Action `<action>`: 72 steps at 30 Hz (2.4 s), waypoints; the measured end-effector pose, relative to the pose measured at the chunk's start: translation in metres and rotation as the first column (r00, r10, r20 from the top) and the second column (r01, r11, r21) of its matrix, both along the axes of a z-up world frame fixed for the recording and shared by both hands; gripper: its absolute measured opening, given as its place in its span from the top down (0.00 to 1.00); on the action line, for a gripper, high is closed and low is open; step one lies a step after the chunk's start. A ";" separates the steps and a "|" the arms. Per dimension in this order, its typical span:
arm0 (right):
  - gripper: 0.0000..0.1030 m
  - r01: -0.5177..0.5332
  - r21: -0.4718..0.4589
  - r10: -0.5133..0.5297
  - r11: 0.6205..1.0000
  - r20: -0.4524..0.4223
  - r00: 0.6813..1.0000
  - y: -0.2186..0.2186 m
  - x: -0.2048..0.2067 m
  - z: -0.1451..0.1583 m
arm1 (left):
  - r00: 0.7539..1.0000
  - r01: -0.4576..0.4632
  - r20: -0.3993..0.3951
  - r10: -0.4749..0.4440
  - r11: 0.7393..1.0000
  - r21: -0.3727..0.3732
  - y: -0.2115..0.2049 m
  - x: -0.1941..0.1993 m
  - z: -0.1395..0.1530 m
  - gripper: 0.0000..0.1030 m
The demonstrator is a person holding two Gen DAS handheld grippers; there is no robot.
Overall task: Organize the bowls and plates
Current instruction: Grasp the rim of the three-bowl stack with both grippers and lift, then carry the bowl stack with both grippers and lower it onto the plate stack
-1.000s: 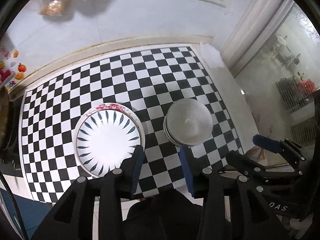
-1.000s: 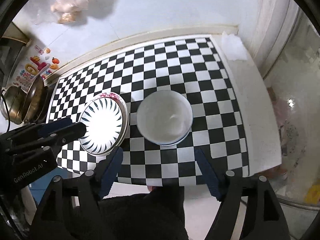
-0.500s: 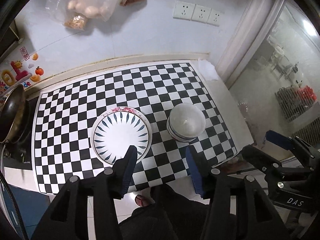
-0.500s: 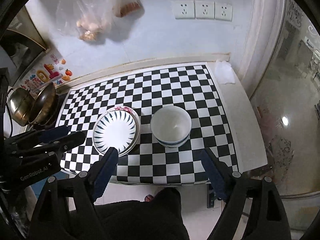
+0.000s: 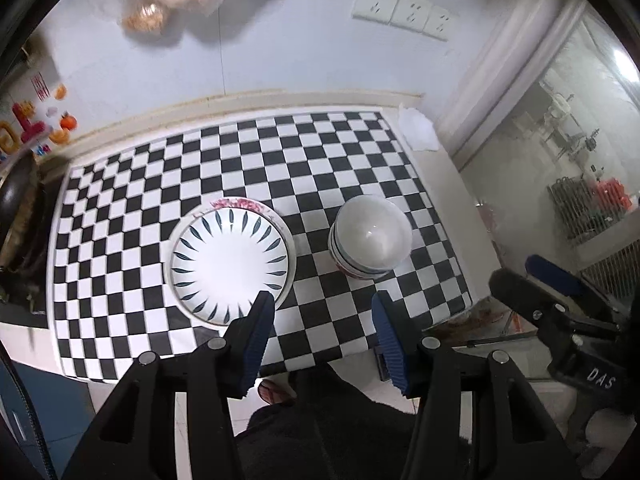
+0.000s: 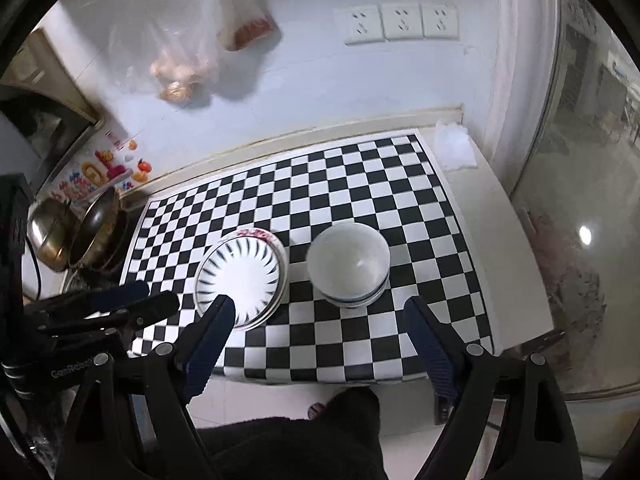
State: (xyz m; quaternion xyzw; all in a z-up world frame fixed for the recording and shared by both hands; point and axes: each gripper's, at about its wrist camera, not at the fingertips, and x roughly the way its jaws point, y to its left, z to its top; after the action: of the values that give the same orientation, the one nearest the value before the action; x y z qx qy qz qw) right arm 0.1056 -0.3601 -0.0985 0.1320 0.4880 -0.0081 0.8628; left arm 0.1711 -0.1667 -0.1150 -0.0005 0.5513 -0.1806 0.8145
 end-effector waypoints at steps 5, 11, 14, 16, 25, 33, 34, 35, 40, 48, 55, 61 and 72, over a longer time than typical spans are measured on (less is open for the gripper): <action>0.14 0.079 0.112 -0.069 0.991 -0.089 0.994 -0.039 0.033 -0.058 | 0.991 -0.025 -0.129 0.021 0.999 -0.028 -0.014 0.051 -0.051 0.53; 0.14 0.167 0.243 -0.123 0.956 -0.186 0.975 -0.079 0.071 -0.137 | 0.951 -0.013 -0.309 -0.003 0.999 -0.050 -0.043 0.113 -0.117 0.53; 0.15 0.212 0.310 -0.153 0.927 -0.204 0.967 -0.094 0.086 -0.171 | 0.927 0.013 -0.375 -0.032 0.999 -0.053 -0.058 0.136 -0.143 0.53; 0.16 0.224 0.338 -0.154 0.914 -0.220 0.963 -0.096 0.095 -0.188 | 0.907 0.037 -0.418 -0.057 0.998 -0.056 -0.068 0.150 -0.159 0.53; 0.23 0.249 0.448 -0.100 0.858 -0.331 0.938 -0.100 0.130 -0.259 | 0.844 0.128 -0.518 -0.143 0.990 -0.064 -0.100 0.174 -0.204 0.53; 0.40 0.251 0.459 -0.062 0.853 -0.388 0.920 -0.096 0.145 -0.290 | 0.803 0.140 -0.572 -0.165 0.986 -0.089 -0.109 0.181 -0.231 0.52; 0.41 0.253 0.461 -0.059 0.851 -0.393 0.917 -0.097 0.147 -0.292 | 0.798 0.138 -0.578 -0.171 0.985 -0.100 -0.110 0.181 -0.232 0.52; 0.44 0.256 0.462 -0.057 0.849 -0.402 0.914 -0.098 0.148 -0.296 | 0.795 0.138 -0.581 -0.174 0.985 -0.106 -0.111 0.181 -0.233 0.52; 0.50 0.276 0.492 -0.048 0.825 -0.426 0.903 -0.107 0.147 -0.315 | 0.799 0.152 -0.570 -0.189 0.982 -0.112 -0.116 0.179 -0.232 0.52; 0.51 0.244 0.475 -0.046 0.846 -0.390 0.920 -0.105 0.144 -0.315 | 0.838 0.160 -0.504 -0.209 0.977 -0.138 -0.112 0.173 -0.227 0.54; 0.51 0.204 0.445 -0.030 0.872 -0.368 0.929 -0.095 0.150 -0.299 | 0.859 0.151 -0.474 -0.195 0.980 -0.130 -0.107 0.172 -0.216 0.54; 0.51 0.211 0.478 -0.021 0.853 -0.372 0.928 -0.094 0.147 -0.290 | 0.870 0.138 -0.460 -0.177 0.983 -0.117 -0.105 0.173 -0.204 0.54; 0.51 0.254 0.506 -0.013 0.824 -0.432 0.902 -0.077 0.151 -0.289 | 0.862 0.131 -0.482 -0.158 0.987 -0.088 -0.096 0.170 -0.200 0.54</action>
State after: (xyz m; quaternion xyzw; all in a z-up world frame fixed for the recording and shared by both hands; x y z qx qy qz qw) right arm 0.2569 -0.4374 -0.3871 0.4045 0.6286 0.0433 0.6628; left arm 0.3408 -0.2624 -0.3148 -0.0260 0.7322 -0.2494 0.6332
